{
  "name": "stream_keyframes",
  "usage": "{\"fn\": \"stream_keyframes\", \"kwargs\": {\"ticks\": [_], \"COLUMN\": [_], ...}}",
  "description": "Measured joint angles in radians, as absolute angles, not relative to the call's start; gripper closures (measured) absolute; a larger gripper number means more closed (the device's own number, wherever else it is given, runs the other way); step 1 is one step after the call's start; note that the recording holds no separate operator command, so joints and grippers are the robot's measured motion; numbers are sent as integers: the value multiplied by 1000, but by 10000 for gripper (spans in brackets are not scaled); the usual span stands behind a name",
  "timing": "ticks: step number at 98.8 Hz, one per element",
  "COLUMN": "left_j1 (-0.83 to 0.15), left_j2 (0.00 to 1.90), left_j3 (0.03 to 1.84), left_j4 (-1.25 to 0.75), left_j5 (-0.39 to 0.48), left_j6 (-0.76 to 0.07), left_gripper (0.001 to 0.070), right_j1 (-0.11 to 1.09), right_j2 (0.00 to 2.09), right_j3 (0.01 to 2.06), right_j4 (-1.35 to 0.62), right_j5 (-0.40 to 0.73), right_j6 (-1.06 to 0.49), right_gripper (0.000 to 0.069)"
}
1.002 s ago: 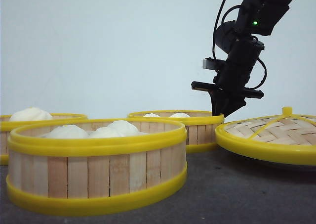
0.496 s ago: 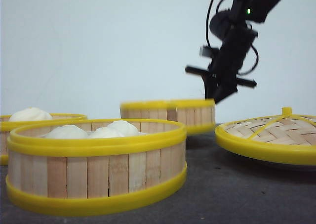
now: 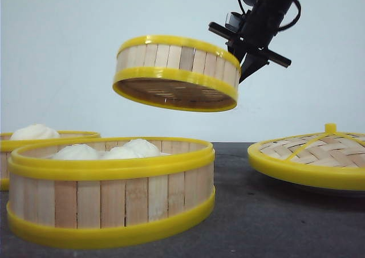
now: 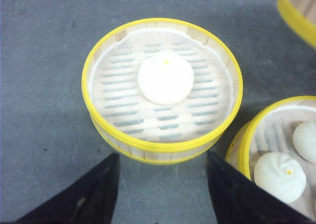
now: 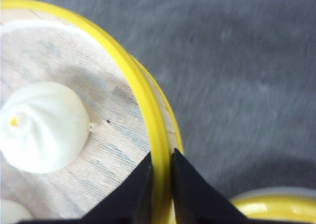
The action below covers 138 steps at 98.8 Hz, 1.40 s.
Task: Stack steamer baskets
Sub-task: 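Lift the basket with the right gripper and carry it over the nearest basket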
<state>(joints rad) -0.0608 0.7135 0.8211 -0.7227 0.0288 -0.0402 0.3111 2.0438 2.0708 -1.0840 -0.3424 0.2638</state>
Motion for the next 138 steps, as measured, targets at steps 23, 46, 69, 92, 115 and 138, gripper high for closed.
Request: {"fn": "stream_keyframes", "kwargs": {"ticks": [23,46,69,92,115,138], "left_j1": [-61,-61,-61,-61,-61,-61], "left_j2": [714,714,714,723,723,723], "left_j3": [821,821,821,821,821,821], "left_j4": [-725,-724,-722,-722,-723,-722], "left_j5": [29,28,27,26,26,26], "left_j6": [-40,-40,-40,-40,-40,-40], "left_gripper": [377,377,377,377,377,377], "right_j1": [341,367,400,445,516,579], "right_j2": [1855,1583,1436,1437,1465,1536], "right_j3": [2046,1745,1467,1404,1384,1383], "right_j4": [-1135,-1007,-958,-875,-775,-721], "right_j5": [-344,-348,-347,-344,-339,-275], "right_j6": [199,165,97,66,59,69], "right_gripper": [659,659,659,659,659,659]}}
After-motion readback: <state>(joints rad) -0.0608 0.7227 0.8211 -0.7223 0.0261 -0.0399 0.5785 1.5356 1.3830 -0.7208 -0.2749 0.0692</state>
